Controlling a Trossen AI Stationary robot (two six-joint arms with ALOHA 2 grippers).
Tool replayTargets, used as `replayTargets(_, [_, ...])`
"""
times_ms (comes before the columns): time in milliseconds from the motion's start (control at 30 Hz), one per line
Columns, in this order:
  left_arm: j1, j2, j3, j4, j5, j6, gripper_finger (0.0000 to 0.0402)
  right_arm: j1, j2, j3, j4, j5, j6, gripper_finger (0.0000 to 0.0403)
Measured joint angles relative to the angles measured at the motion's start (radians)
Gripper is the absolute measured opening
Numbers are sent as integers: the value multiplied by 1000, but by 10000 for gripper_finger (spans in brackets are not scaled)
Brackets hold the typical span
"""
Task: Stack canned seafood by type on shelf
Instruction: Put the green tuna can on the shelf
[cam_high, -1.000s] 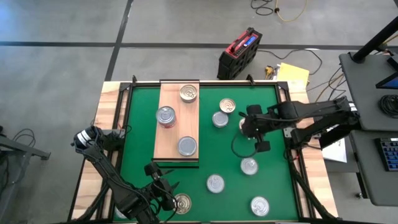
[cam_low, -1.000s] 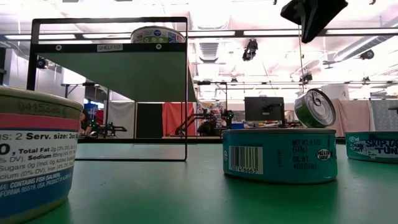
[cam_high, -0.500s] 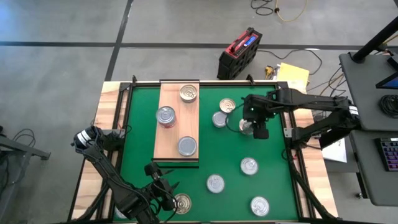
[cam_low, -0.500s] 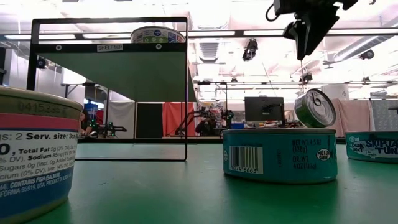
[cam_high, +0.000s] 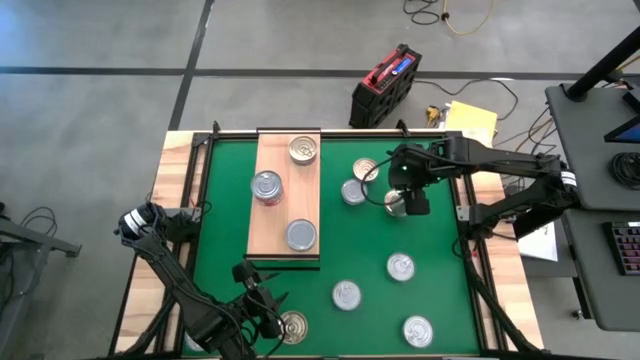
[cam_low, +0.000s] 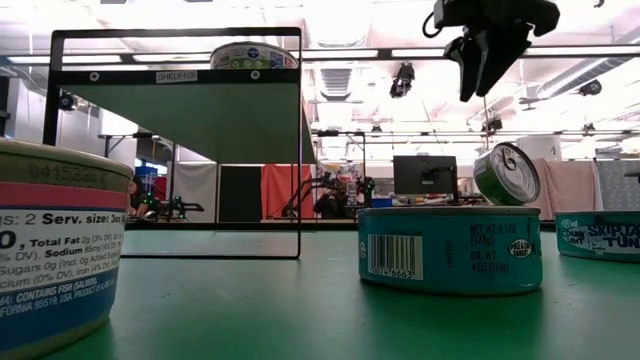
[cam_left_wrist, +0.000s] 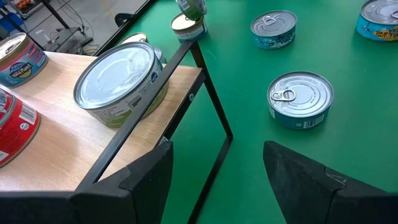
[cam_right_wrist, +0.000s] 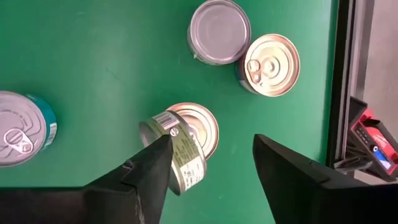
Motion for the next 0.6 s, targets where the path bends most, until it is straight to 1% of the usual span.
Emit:
replayTargets(133, [0, 0, 0, 1, 0, 0, 233, -15, 16, 0, -7, 0, 36, 230])
replayTargets(233, [0, 0, 0, 2, 0, 2, 233, -39, 60, 0, -39, 1, 56, 254])
replayTargets(300, [0, 0, 0, 1, -1, 11, 233, -51, 97, 0, -57, 2, 29, 274])
replayTargets(400, [0, 0, 0, 1, 0, 16, 233, -52, 152, 0, -86, -7, -56, 297])
replayTargets(600, [0, 0, 0, 7, -1, 17, 233, -57, 219, 0, -135, -58, -106, 315])
